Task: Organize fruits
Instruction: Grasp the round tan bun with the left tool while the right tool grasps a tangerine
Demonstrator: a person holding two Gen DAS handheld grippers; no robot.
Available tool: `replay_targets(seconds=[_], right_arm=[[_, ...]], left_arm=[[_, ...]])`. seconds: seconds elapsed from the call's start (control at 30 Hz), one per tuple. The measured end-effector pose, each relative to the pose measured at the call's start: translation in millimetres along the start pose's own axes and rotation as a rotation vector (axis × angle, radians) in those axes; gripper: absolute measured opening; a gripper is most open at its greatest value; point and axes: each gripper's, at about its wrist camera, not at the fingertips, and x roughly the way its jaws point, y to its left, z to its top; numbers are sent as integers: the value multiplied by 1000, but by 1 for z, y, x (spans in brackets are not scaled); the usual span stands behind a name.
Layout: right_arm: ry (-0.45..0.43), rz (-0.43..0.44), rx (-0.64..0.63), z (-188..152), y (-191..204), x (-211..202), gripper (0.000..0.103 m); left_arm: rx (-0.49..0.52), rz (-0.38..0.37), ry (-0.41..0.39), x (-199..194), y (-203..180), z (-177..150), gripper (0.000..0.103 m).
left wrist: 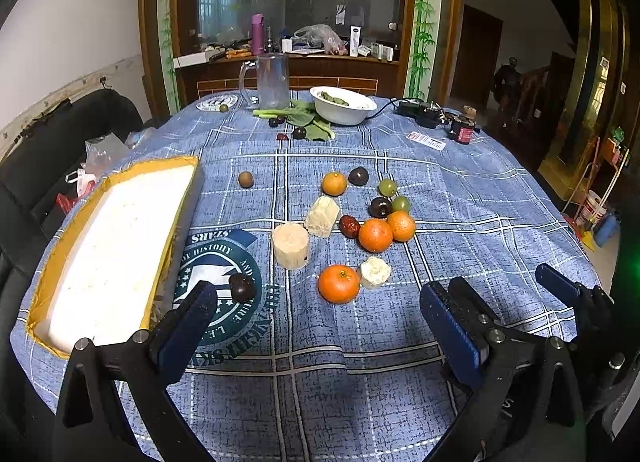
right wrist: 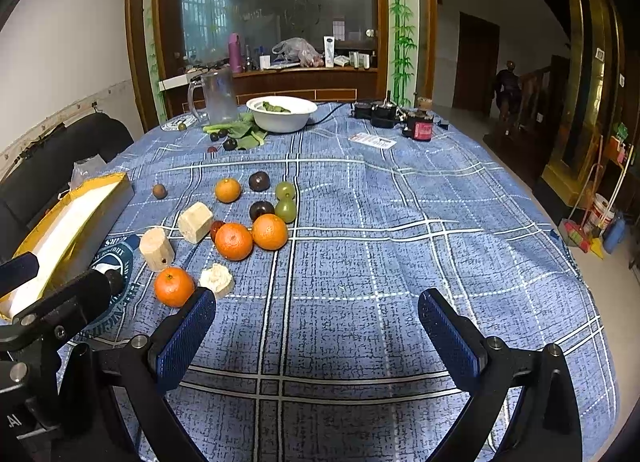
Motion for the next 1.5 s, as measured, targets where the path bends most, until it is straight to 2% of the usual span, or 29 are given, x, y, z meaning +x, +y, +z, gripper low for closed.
replay_targets(seconds=[0.37,0.47,0.6,0.73,0.8,0.9,0.97,1.03,1.07,1.13,1.2,1.3,1.4,1.5], right_arm=[[65,32,-5,1,5,23,102],[79,44,3,5,2,27,102],[88,46,27,15,-10,32,102],[110,80,42,24,-15,40,102],[133,120,34,24,-11,44,101],[175,228,-6,22,7,50,90],[192,282,-55,20,22,52,81],[200,347,-100,20,36,52,78],[203,376,-114,19,42,53,77],[207,434,-151,19,57,53,76],[204,460,-187,18,72,56,75],[216,486,-229,16,87,65,75],[230,467,-257,14,95,73,74],[221,446,-283,15,100,74,74]], left_arm=[[-44,-17,62,27,20,4,101],[-106,-2,59,30,49,13,101],[-251,59,34,28,107,22,101],[-314,80,49,34,133,21,101],[-305,48,67,40,132,22,101],[-293,-46,97,51,125,25,97],[-288,-90,121,59,118,28,84],[-242,-78,130,68,107,34,83],[-219,-80,134,72,101,36,77],[-194,-123,177,85,91,40,73],[-177,-146,194,96,87,41,73],[-149,-114,233,116,79,42,73],[-108,-89,231,123,72,46,73],[-81,-117,247,132,63,47,73]])
